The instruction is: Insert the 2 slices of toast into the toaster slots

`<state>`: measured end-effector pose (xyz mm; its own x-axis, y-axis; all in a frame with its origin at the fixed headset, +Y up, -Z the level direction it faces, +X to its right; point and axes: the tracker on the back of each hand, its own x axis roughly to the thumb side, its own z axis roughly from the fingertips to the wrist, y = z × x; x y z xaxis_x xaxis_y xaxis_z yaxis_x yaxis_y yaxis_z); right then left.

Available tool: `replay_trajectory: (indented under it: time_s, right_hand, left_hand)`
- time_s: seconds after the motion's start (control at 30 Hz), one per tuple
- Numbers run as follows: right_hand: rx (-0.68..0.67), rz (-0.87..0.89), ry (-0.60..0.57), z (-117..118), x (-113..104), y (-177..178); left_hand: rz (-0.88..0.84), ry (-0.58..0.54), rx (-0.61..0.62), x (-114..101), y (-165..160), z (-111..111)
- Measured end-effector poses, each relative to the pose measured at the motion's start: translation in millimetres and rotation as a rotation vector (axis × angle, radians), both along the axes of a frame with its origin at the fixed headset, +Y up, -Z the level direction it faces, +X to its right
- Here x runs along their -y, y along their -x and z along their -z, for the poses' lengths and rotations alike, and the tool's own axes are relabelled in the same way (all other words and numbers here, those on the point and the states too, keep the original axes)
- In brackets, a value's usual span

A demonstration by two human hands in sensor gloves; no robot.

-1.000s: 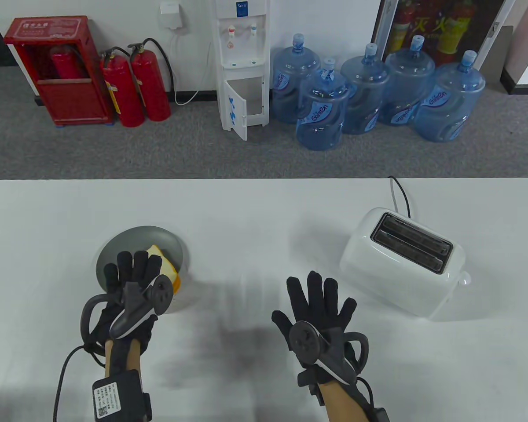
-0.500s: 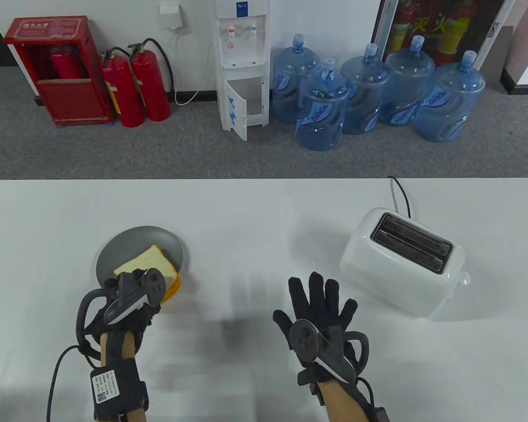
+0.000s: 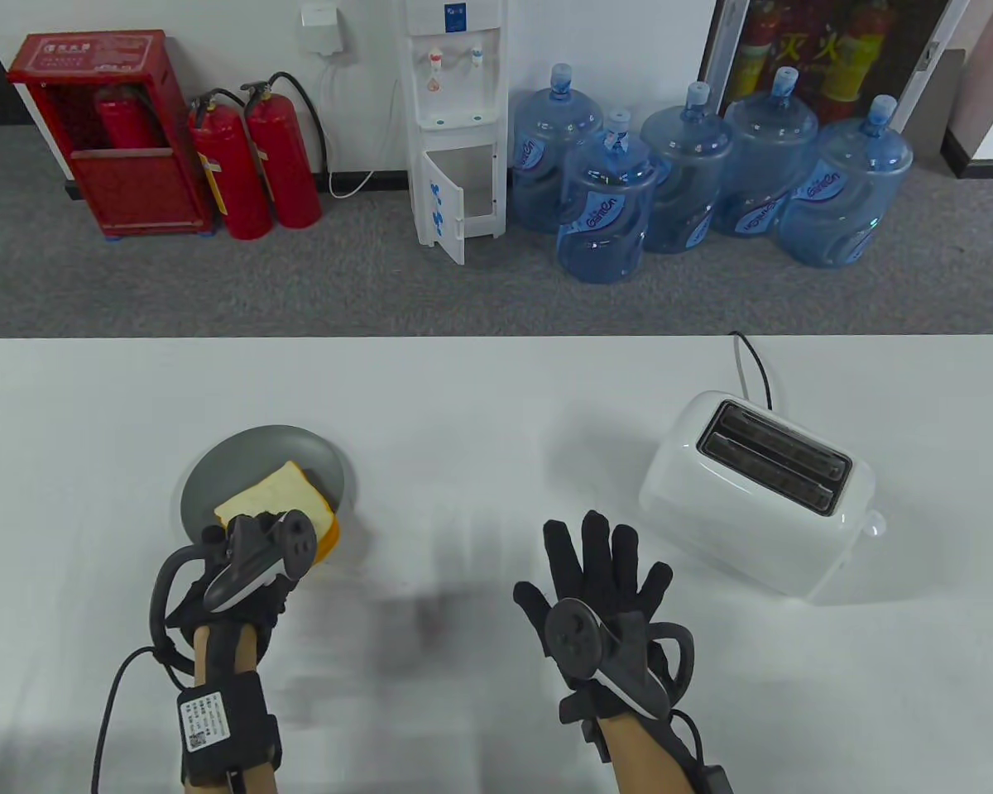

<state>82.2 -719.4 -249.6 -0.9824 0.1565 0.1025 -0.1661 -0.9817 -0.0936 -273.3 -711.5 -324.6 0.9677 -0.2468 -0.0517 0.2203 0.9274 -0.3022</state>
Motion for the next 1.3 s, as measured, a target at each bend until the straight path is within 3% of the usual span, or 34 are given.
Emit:
replay_trajectory:
  time_s: [0.7, 1.3]
  right_hand:
    - [-0.012, 0.012, -0.001, 1, 1, -1]
    - [-0.011, 0.013, 0.003, 1, 1, -1]
  left_hand:
    - [-0.187, 0.027, -0.070, -10, 16, 6]
    - [-0.224, -0.065, -0.084, -18, 24, 8]
